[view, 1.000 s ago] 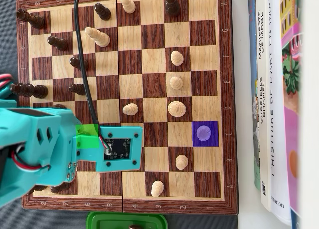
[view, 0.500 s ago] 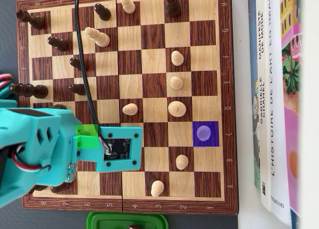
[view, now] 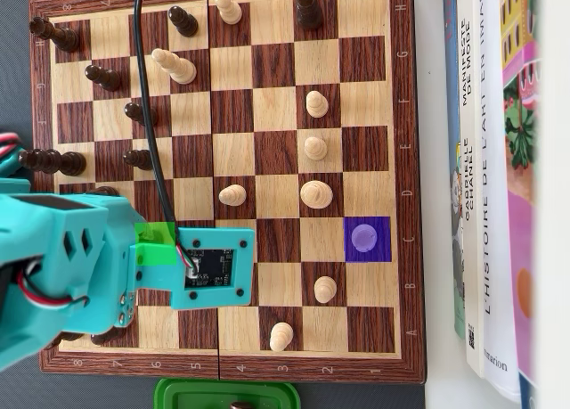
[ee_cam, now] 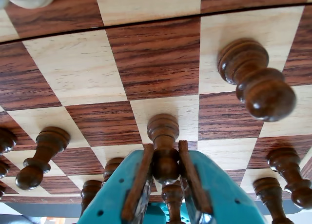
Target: Play chess
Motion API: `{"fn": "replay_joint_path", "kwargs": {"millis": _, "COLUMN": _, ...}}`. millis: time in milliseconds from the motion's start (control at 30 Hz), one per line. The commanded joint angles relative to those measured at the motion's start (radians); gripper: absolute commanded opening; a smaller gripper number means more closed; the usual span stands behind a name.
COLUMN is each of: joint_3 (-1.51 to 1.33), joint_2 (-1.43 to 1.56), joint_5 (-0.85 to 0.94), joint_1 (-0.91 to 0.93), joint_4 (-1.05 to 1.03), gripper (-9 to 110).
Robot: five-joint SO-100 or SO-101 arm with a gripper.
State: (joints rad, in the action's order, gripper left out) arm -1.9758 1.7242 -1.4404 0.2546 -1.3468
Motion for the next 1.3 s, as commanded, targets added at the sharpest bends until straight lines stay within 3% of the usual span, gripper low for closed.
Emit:
{"fn": "replay_joint_path", "kwargs": {"millis": 0, "joint_3": 0.032, "joint_2": 0.008, "joint_5": 0.003, "joint_1": 0.011, "joint_4": -0.006, "gripper": 6}}
{"fn": "replay_joint_path", "kwargs": {"millis": 700, "joint_3": 0.037, "joint_2": 0.224, "joint_5": 0.003, "joint_1": 0.015, "joint_4": -0.127, "gripper": 6}}
{"fn": "replay_joint_path", "kwargs": {"millis": 1267, "joint_3": 0.101, "joint_2": 0.298, "joint_5": 0.172, "joint_1": 0.333, "joint_4": -0.149, "gripper": 6}}
